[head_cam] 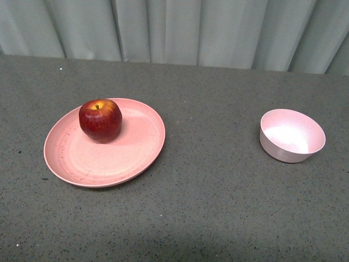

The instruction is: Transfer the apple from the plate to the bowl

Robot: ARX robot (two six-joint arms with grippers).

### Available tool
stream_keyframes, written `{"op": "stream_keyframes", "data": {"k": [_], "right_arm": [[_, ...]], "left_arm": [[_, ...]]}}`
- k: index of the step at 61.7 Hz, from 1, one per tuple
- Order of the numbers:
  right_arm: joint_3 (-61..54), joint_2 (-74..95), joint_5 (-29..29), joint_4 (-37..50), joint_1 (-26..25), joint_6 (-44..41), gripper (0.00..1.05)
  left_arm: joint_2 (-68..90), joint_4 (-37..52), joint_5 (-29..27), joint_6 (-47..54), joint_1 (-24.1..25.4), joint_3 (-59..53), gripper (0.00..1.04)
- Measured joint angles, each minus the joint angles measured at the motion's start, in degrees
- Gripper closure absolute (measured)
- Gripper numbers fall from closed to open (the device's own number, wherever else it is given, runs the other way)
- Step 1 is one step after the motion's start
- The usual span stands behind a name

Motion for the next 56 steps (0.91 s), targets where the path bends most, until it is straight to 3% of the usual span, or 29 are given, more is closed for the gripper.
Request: {"op": "stream_keyframes", "data": {"k": [56], "right_arm": [[0.0,0.0,0.0,0.0,0.0,0.0,0.09]], "left_arm": [[0.0,0.0,0.0,0.0,0.0,0.0,0.07]]}}
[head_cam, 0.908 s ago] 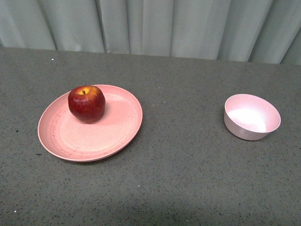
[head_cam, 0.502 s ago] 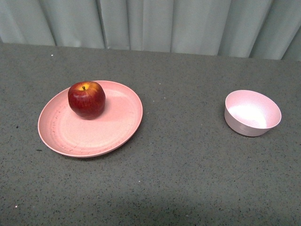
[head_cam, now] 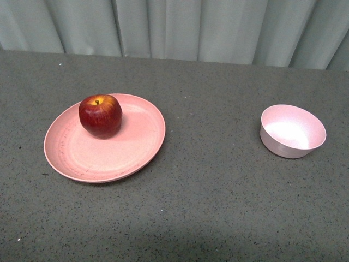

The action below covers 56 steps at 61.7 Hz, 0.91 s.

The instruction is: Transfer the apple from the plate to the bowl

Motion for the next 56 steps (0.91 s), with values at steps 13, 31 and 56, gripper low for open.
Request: {"op": "stream_keyframes", "data": {"k": [13,31,56], "right_arm": [[0.0,0.0,0.0,0.0,0.0,0.0,0.09],[0.0,0.0,0.0,0.0,0.0,0.0,0.09],[0.0,0.0,0.0,0.0,0.0,0.0,0.09]], "left_arm": [[0.0,0.0,0.0,0.0,0.0,0.0,0.07],[0.0,0.0,0.0,0.0,0.0,0.0,0.07],[0.0,0.0,0.0,0.0,0.0,0.0,0.07]]}}
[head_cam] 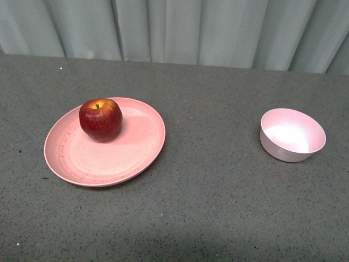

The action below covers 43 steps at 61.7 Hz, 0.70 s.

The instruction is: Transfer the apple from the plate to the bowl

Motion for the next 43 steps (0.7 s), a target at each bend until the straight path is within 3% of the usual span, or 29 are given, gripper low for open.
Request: {"op": "stream_keyframes", "data": {"k": [12,17,34,43], "right_arm": [[0.0,0.0,0.0,0.0,0.0,0.0,0.09],[0.4,3.0,4.1,0.3,1.1,-1.6,0.09],[12.1,46.6,-5.7,25.6,0.8,-5.6,0.09],[22.4,67.8,-8.7,21.9,2.5,-10.3,0.09]], "left_arm": [[0.0,0.0,0.0,0.0,0.0,0.0,0.07],[0.0,0.0,0.0,0.0,0.0,0.0,0.07],[0.0,0.0,0.0,0.0,0.0,0.0,0.07],[0.0,0.0,0.0,0.0,0.0,0.0,0.07]]}}
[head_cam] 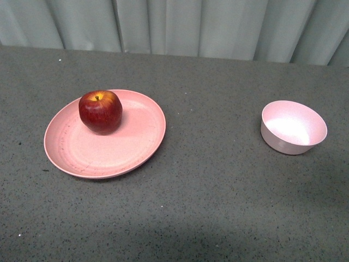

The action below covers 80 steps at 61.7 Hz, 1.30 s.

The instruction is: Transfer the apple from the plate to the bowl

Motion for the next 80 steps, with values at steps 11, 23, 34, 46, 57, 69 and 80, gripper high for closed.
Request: {"op": "stream_keyframes", "data": {"k": [11,23,34,46,57,69,80], "right_arm": [[13.2,19.4,-1.5,-7.7,1.4,-5.6,0.09],[21.9,33.2,-1.0,-11.2,3.2,-8.4,0.09],[26.9,41.6,-0.5,-11.1,4.1,-9.3,0.09],[33.4,48.8,-1.3,-15.2,5.5,-10.3,0.09],[36.2,51.4,-1.2,-16.7,6.6,-10.6,0.09],[37.0,53.2,0.5,-19.0,7.3,-12.5,0.36],[37.4,54.3,1.4,-19.6,7.4,-13.2,0.73]], "left_arm": [[0.0,0.0,0.0,0.0,0.0,0.0,0.07],[0.0,0.0,0.0,0.0,0.0,0.0,0.07],[0.0,0.0,0.0,0.0,0.0,0.0,0.07],[0.0,0.0,0.0,0.0,0.0,0.0,0.07],[0.0,0.0,0.0,0.0,0.0,0.0,0.07],[0.0,0.0,0.0,0.0,0.0,0.0,0.07],[0.0,0.0,0.0,0.0,0.0,0.0,0.07]]}}
